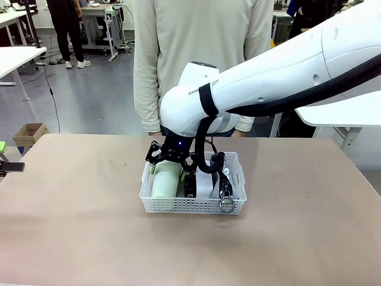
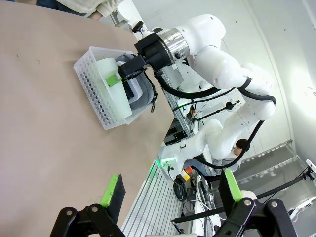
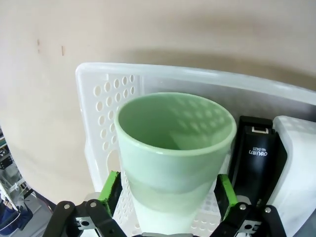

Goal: Efficiently arrange items inside the basket to fit them all.
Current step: Pick up the Reusable plastic cup and place it inside the Organizing basket.

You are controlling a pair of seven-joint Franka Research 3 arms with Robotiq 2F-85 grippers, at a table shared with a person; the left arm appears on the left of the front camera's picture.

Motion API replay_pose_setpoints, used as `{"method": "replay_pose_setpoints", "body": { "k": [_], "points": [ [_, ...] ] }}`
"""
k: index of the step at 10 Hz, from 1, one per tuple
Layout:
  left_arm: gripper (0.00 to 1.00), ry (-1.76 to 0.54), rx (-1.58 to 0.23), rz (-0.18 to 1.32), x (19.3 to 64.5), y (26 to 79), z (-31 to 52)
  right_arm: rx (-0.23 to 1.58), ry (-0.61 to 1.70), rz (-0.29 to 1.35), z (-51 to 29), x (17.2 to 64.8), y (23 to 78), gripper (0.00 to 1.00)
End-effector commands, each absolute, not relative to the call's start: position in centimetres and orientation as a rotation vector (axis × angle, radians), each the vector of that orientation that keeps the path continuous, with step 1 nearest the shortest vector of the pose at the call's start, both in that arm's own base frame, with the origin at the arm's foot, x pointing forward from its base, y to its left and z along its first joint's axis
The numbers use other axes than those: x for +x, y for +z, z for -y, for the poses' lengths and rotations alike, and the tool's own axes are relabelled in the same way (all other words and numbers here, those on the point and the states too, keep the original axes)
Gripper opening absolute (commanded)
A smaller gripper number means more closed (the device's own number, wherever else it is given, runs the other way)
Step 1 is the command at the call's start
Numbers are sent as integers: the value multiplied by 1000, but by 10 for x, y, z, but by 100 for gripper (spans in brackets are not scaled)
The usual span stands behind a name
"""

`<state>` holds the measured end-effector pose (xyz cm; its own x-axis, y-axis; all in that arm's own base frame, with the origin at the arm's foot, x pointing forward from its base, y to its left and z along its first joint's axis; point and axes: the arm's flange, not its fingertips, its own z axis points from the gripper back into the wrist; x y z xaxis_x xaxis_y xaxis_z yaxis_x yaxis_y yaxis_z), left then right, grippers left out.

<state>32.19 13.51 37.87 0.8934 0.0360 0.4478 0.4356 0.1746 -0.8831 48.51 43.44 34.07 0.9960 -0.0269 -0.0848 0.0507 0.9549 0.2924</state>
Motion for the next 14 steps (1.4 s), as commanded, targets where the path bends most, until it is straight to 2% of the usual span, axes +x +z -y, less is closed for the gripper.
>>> {"method": "replay_pose_setpoints", "body": {
  "k": [1, 4, 7, 9, 11, 12, 14],
  "points": [
    [100, -307, -1368, 409, 318, 379, -136, 315, -61, -52, -418, 481, 366, 100],
    [100, -307, -1368, 409, 318, 379, -136, 474, 2, -44, -322, 460, 443, 100],
    [100, -307, -1368, 409, 318, 379, -136, 805, 130, -64, -197, 420, 484, 100],
    [100, -307, -1368, 409, 318, 379, -136, 1114, 239, -42, -94, 388, 479, 100],
    [100, -307, -1368, 409, 318, 379, -136, 1404, 105, 132, 12, 341, 453, 100],
    [100, -307, -1368, 409, 318, 379, -136, 1498, 47, 214, 48, 319, 431, 100],
    [100, -307, -1368, 409, 318, 379, -136, 1604, -149, 261, 92, 295, 376, 100]
  ]
}}
